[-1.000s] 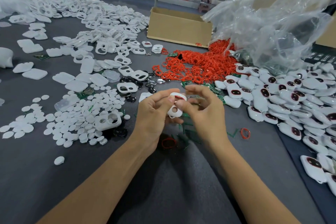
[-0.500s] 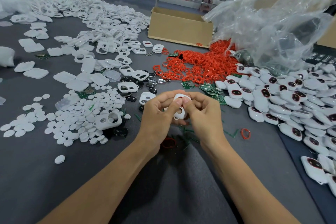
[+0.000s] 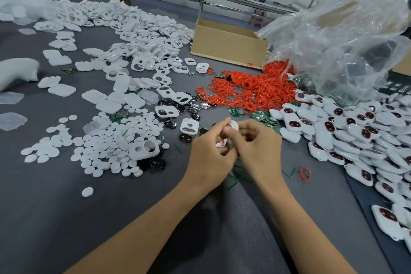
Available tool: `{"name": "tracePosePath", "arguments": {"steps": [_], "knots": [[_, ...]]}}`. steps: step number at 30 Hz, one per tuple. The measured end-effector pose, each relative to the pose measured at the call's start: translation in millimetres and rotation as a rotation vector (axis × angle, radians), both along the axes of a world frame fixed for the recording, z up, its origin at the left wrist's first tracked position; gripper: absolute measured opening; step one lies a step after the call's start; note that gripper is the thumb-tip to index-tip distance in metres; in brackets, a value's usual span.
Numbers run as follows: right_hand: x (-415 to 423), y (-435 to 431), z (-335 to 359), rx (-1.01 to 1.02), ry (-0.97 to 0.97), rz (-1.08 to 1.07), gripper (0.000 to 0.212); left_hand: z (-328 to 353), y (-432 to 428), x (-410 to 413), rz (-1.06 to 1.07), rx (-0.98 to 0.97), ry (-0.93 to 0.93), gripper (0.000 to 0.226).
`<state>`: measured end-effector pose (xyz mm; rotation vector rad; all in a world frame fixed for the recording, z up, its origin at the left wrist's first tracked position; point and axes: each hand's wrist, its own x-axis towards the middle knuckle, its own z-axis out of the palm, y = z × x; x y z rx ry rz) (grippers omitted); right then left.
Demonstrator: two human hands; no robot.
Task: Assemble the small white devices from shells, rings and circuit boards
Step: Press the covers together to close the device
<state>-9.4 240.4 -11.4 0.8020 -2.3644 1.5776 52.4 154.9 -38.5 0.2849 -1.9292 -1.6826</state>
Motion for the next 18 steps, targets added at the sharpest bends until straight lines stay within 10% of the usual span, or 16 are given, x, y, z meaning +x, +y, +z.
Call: {"name": "tracePosePath", "arguments": {"steps": [5,18], "knots": [[-2.4,-3.5,5.4,0.097,0.102,0.037,0.034,3.0,-6.1,-1.8,0.075,0.203,-0.031,0.026],[-55.1,-104.6,37.6,0.846,0.093,0.295,0.016,6.4,-7.0,3.5,0.101,0.161,-0.129,0.033]]}}
